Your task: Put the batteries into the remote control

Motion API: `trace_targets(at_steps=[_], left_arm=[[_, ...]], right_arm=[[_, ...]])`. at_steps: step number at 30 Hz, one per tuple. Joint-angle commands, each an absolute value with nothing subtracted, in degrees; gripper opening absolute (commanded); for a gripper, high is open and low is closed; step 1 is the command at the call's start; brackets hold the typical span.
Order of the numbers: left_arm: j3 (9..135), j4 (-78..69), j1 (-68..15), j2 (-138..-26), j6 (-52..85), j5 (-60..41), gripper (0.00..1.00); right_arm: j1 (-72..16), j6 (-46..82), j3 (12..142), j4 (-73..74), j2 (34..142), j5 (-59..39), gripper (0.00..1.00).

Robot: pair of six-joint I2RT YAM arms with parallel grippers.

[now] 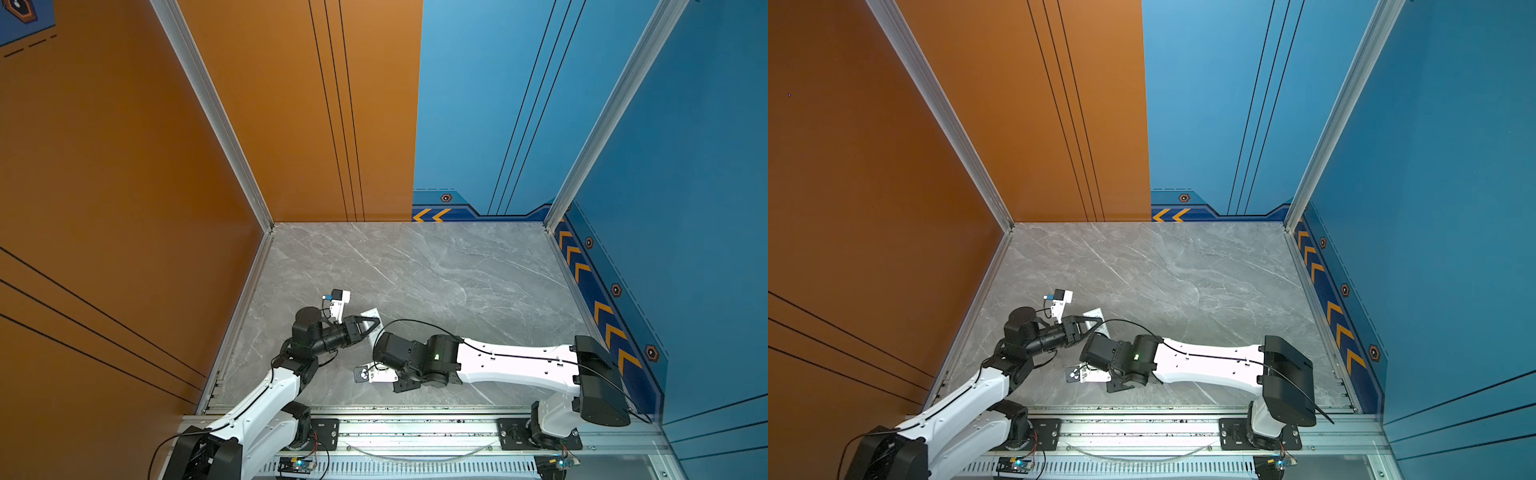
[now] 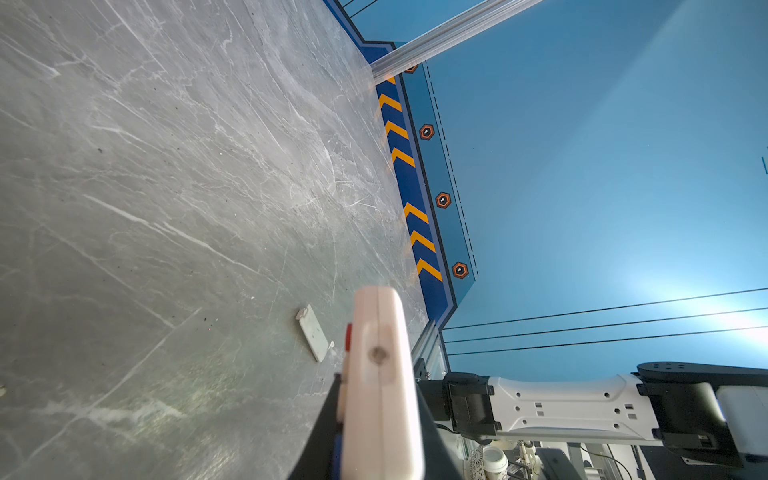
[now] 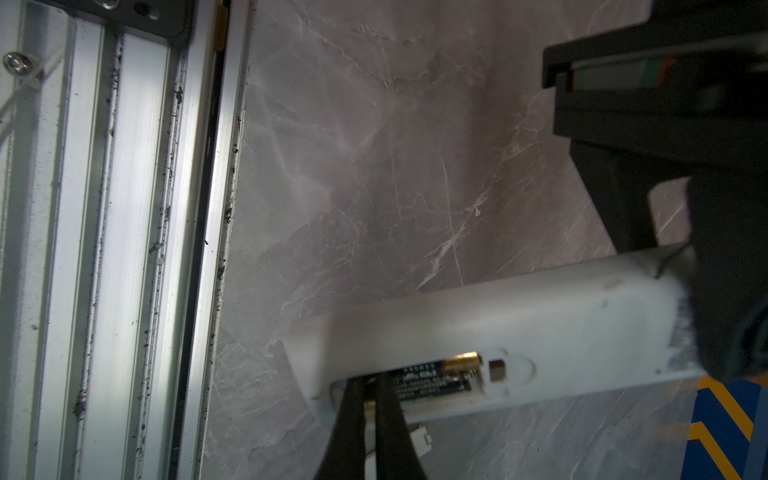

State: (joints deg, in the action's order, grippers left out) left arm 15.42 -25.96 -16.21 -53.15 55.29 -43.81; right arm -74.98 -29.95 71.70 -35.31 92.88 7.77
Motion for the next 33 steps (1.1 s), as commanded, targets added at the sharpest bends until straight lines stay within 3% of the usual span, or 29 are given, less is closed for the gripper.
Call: trace_targets(at_steps=[1,33], left_arm=[[16.4,-28.5,-17.0,-52.1,57.9,-47.0,0.0],[16.2,-28.5,-16.4,-51.0,57.9,-46.8,0.0]], right_arm=[[-74.0,-28.7,71.0,-34.2,93.8,9.7,0.05],[-70.8,-24.4,73.1,-40.6,92.7,0.0,0.11]])
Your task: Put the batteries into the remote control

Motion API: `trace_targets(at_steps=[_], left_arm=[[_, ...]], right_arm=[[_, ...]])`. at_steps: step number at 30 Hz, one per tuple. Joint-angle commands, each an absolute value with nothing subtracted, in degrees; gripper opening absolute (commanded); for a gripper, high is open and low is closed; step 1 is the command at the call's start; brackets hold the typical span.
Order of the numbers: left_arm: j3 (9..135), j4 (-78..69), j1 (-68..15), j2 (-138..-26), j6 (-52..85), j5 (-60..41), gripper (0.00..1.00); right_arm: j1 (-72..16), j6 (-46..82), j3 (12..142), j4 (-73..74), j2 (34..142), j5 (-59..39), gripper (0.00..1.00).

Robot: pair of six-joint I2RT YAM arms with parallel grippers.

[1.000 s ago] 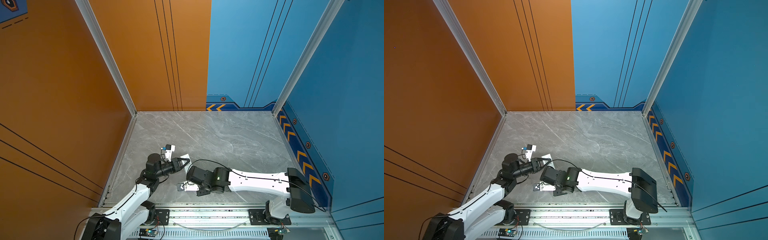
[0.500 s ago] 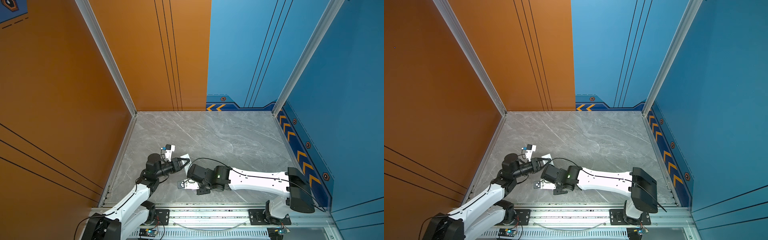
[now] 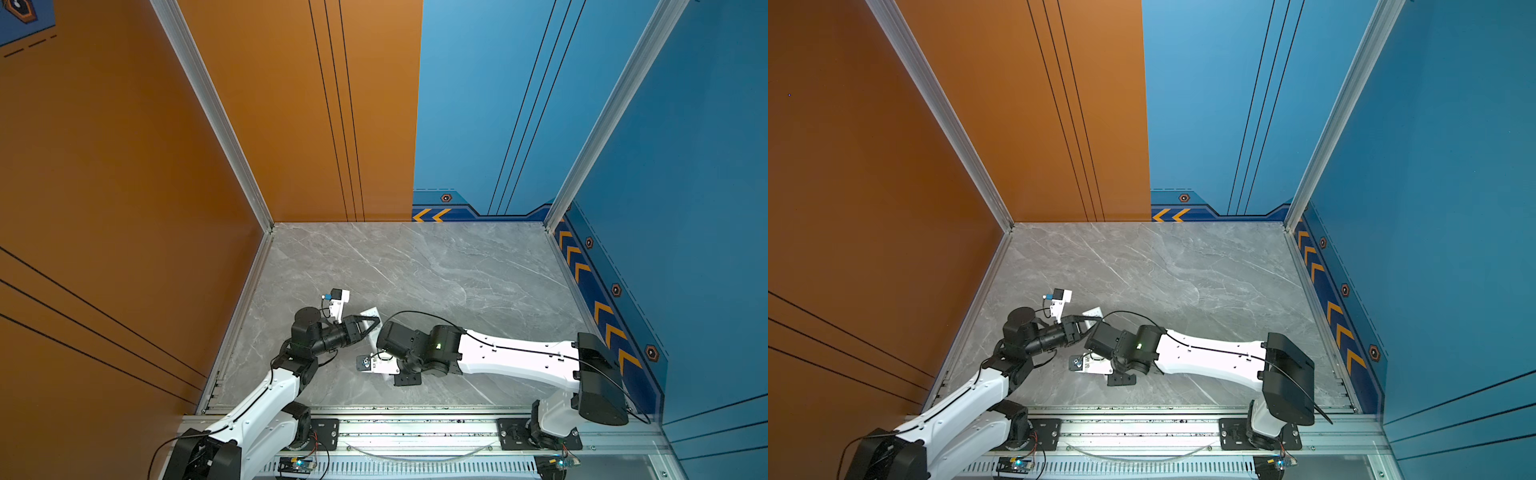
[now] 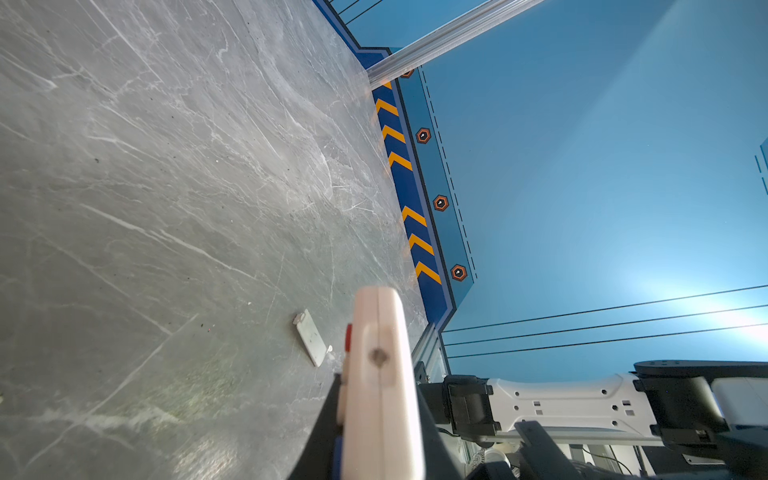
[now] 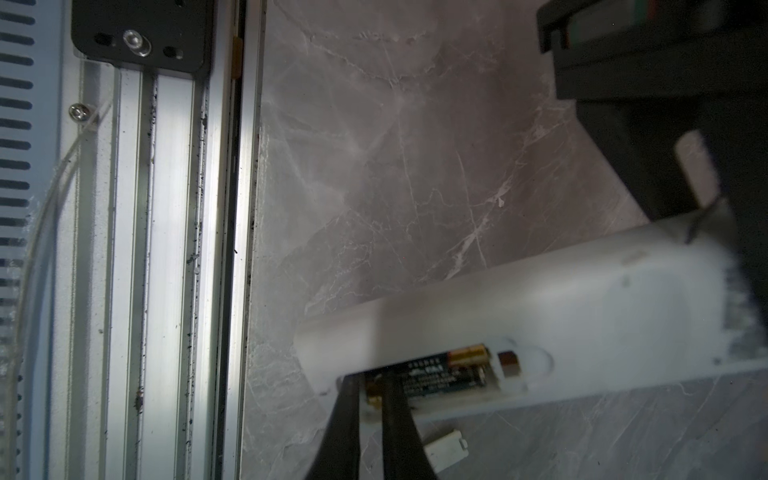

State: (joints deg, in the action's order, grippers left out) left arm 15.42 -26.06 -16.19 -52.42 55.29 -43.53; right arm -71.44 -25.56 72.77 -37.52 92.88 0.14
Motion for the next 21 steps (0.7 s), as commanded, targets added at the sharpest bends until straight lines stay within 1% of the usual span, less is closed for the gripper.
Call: trace_targets(at_steps=[1,7,10,18,21], left_arm=[[16.1,-28.5,-16.5,-50.9,58.0,-46.8,0.0],[16.1,-28.5,-16.4,-51.0,57.9,-46.8,0.0],[16.0,-28.5,-16.5,-51.2,57.9,-46.7,0.0],[16.1,-28.5,-16.5,-51.1,58.0,-46.7,0.0],[16.1,-28.5,-16.4,-51.1,58.0,-46.7,0.0]], right_arm=[[-70.8,-24.3,73.2,-40.6,92.6,0.0,0.12],[-70.7,-24.0,73.3,-40.5,91.2,-1.7,0.2],[-70.8,-23.9,73.1,-40.0,89.7,-2.5,0.22],[-70.6,-24.0,72.1,-38.5,85.8,-2.0,0.2],[-70.5,-24.1,71.7,-38.2,85.5,-1.3,0.18]])
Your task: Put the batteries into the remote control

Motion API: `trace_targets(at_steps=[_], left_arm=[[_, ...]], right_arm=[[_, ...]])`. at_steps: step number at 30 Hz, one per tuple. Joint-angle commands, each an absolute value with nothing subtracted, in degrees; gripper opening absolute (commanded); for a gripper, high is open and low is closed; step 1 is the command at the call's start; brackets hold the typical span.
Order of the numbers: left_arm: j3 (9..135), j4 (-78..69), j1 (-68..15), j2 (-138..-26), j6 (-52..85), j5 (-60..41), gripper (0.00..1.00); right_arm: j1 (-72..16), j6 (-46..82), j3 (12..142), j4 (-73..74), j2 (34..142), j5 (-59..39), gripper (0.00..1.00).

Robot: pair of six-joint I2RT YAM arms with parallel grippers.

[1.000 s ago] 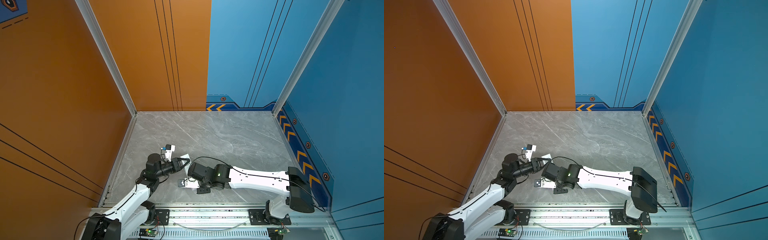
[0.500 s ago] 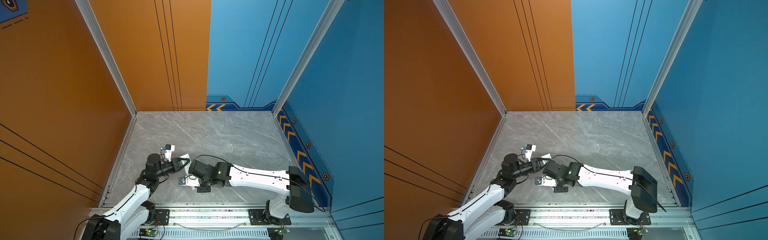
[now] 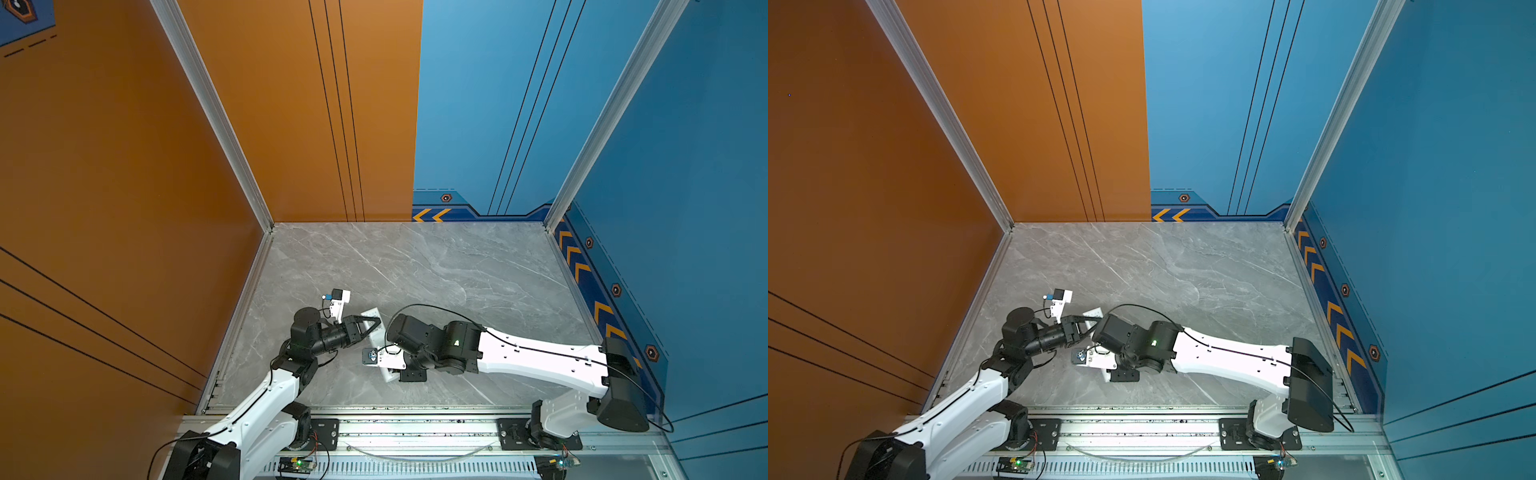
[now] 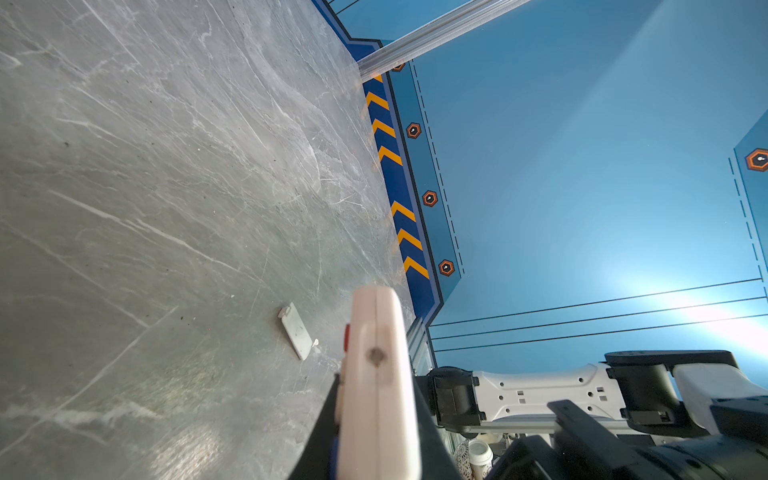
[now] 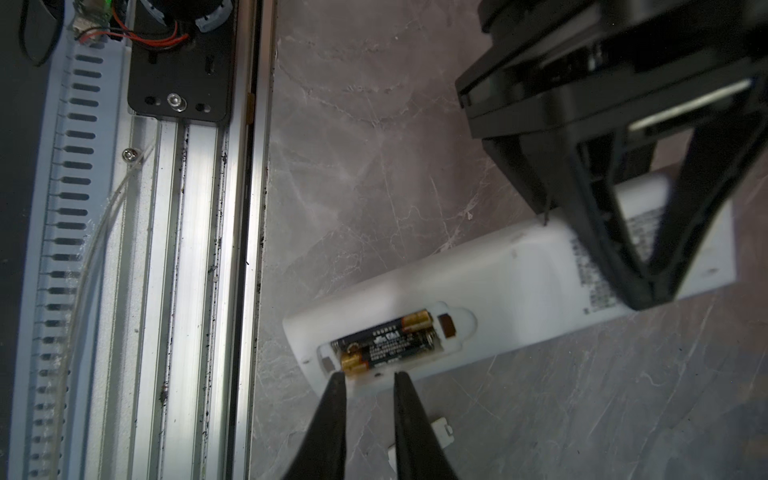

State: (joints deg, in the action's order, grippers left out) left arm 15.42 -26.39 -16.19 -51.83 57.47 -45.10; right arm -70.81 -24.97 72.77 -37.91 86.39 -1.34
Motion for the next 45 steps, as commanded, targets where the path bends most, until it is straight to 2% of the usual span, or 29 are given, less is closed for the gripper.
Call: trace_targets(at_steps=[1,13,36,39,45], left_arm=[[16.1,-28.5,-16.5,-51.1,58.0,-46.8,0.0],[16.0,-28.5,-16.5,-51.1,58.1,-46.7,0.0],[16.0,-28.5,-16.5,-51.1,58.0,-46.7,0.0],[16.0,-28.5,-16.4,-51.3,58.0,-46.5,0.0],[16.1,-25.7,-15.5,-50.7,56.3,-45.1,0.0]], right_arm=[[-70.4,-24.2,71.7,-38.2,85.6,-0.9,0.17],[-70.6,-24.2,72.0,-36.4,88.4,0.4,0.13],[-69.4,-22.6,71.8,-34.6,91.7,1.5,0.1],[-69.5,-21.5,71.9,-34.6,89.9,2.2,0.15],[-69.4,-18.0,71.0,-34.5,83.5,4.0,0.3]])
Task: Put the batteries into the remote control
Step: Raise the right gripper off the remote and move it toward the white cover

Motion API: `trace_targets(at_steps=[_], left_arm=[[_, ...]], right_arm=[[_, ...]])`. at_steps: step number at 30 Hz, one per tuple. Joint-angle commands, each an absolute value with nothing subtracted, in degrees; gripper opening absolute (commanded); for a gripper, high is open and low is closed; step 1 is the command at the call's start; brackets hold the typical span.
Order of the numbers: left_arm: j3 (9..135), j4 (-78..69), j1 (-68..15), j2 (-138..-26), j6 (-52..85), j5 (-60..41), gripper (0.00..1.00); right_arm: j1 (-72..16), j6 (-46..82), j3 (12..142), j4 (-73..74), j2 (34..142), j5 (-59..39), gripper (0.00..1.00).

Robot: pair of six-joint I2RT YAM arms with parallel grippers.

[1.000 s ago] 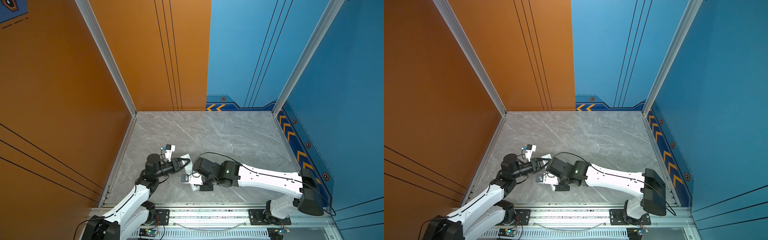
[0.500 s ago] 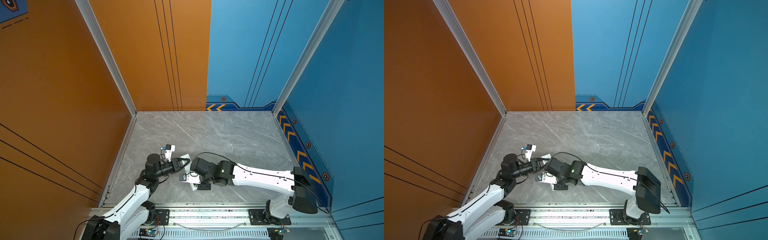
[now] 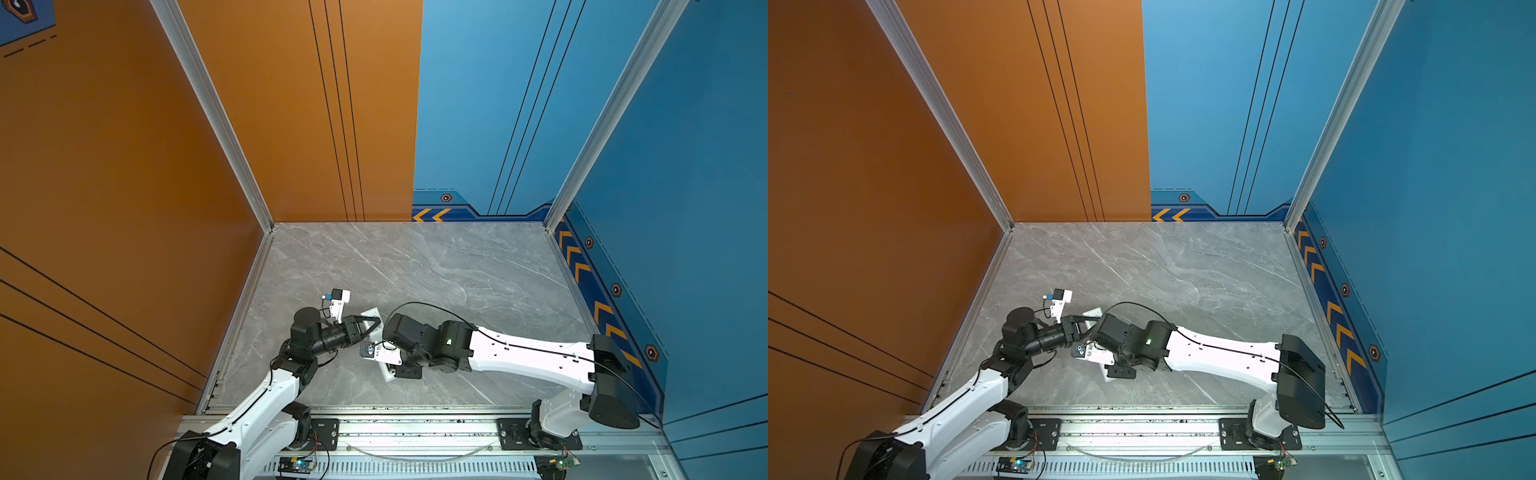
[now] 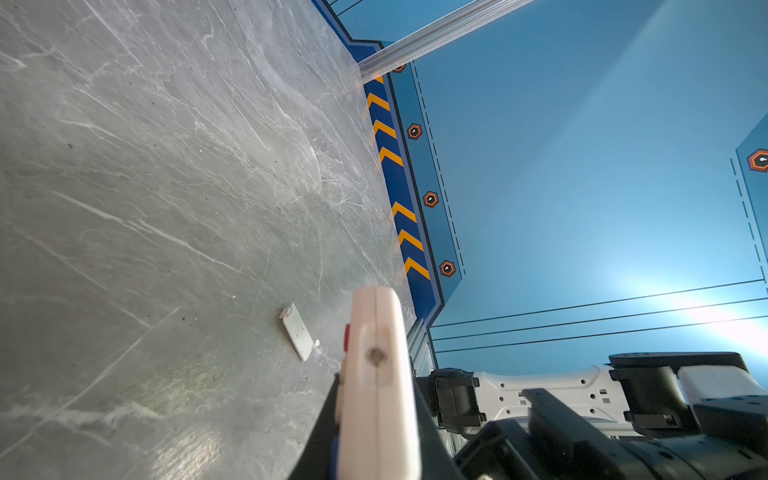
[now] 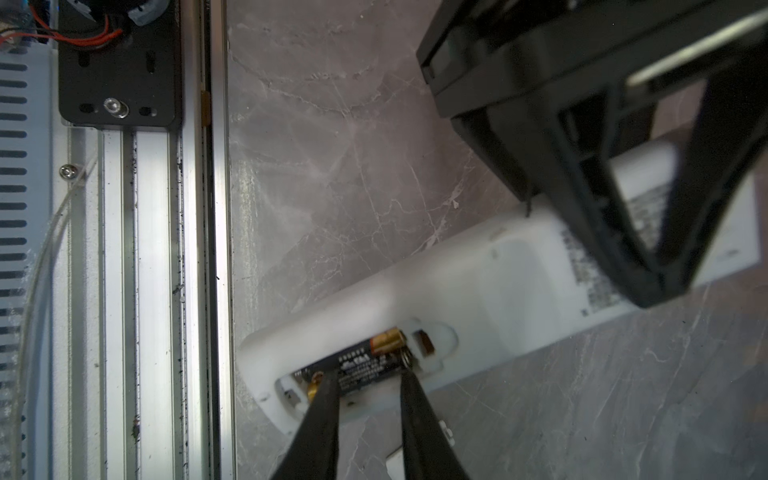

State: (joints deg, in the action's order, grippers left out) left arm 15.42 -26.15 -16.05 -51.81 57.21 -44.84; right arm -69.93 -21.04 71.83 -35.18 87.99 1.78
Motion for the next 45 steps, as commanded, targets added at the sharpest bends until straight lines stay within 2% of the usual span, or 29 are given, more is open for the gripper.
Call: trace_targets(at_steps=[1,7,12,18,26,45], left_arm=[[16.1,-25.1,-15.2,-50.5,56.1,-44.8,0.0],[16.4,-21.4,-13.5,-48.8,54.3,-43.4,0.0],[16.3,-19.9,-12.5,-47.4,54.0,-42.3,0.0],[14.9,-19.8,-12.2,-44.9,54.3,-39.9,0.0],[14.4,-19.5,-12.2,-43.3,54.1,-38.9,0.0],[14.1,-18.5,-12.8,-41.5,53.3,-38.4,0.0]], right_arm=[[-69.4,-17.3,70.9,-34.5,82.7,4.4,0.32],[-68.5,-11.3,69.3,-34.4,76.8,8.9,0.52],[-63.4,-3.3,68.9,-36.5,73.7,12.7,0.67],[-56.0,4.4,68.7,-41.0,75.2,12.5,0.77],[-49.9,8.7,67.3,-42.8,81.6,8.0,0.78],[-49.0,13.1,63.6,-38.2,93.3,4.8,0.78]])
